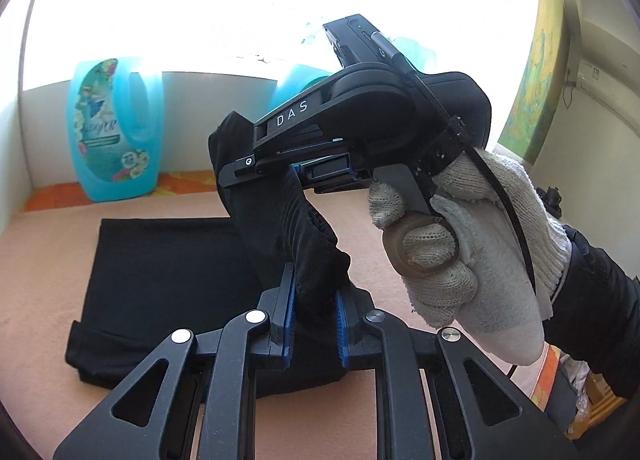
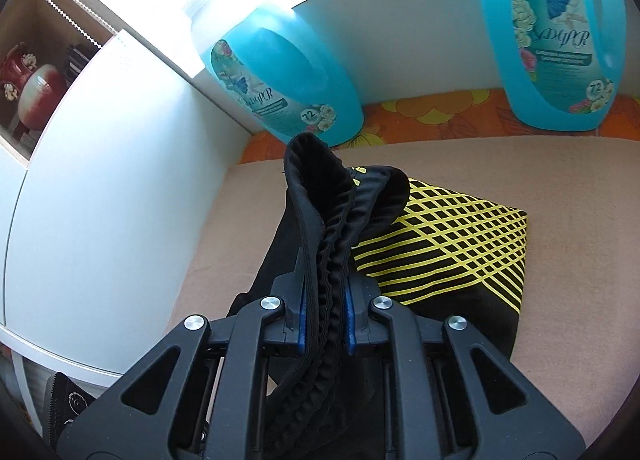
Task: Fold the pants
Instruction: 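Lift the cuffs with both tools and fold them over onto the waistband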
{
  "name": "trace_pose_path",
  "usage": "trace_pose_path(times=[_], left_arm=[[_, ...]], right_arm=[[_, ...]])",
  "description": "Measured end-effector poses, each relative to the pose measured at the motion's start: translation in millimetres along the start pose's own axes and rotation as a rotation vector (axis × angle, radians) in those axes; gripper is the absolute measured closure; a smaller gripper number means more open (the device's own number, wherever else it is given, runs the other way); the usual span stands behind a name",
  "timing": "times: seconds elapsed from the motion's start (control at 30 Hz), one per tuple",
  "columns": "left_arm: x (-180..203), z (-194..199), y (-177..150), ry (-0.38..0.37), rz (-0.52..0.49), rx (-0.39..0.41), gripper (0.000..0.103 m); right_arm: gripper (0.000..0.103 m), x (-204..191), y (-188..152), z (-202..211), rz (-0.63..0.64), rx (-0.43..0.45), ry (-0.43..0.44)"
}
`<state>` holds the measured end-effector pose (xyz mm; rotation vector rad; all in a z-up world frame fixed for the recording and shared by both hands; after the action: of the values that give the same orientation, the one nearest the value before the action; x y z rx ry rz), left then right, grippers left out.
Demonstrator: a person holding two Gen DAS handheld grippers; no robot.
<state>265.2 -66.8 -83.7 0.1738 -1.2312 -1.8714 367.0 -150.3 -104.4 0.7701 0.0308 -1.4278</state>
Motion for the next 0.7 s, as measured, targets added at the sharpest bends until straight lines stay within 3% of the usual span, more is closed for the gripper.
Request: trace_pose_path(times=[0.33, 0.7], left_arm=[[-66, 32, -18, 0.077, 0.141, 0.008, 0.088], [-114, 41, -48, 0.119, 0.266, -0.042, 0.088]], right_arm=[[0.089, -58, 1, -71, 0.087, -0.081, -0.046], [0.089, -80, -5, -137, 0.121, -0.145, -0.091]])
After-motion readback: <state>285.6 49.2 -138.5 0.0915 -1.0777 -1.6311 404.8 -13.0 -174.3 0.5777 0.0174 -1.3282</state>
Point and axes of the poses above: each gripper's, at about its wrist camera, not at the fingertips, and z roughly against the way its jaws point, x to its right, y to its top, the point moved 3 cm from there along -z, roughly the way its jaws point, and after that the axes turned 5 degrees about -y, right-handed, at the moved point
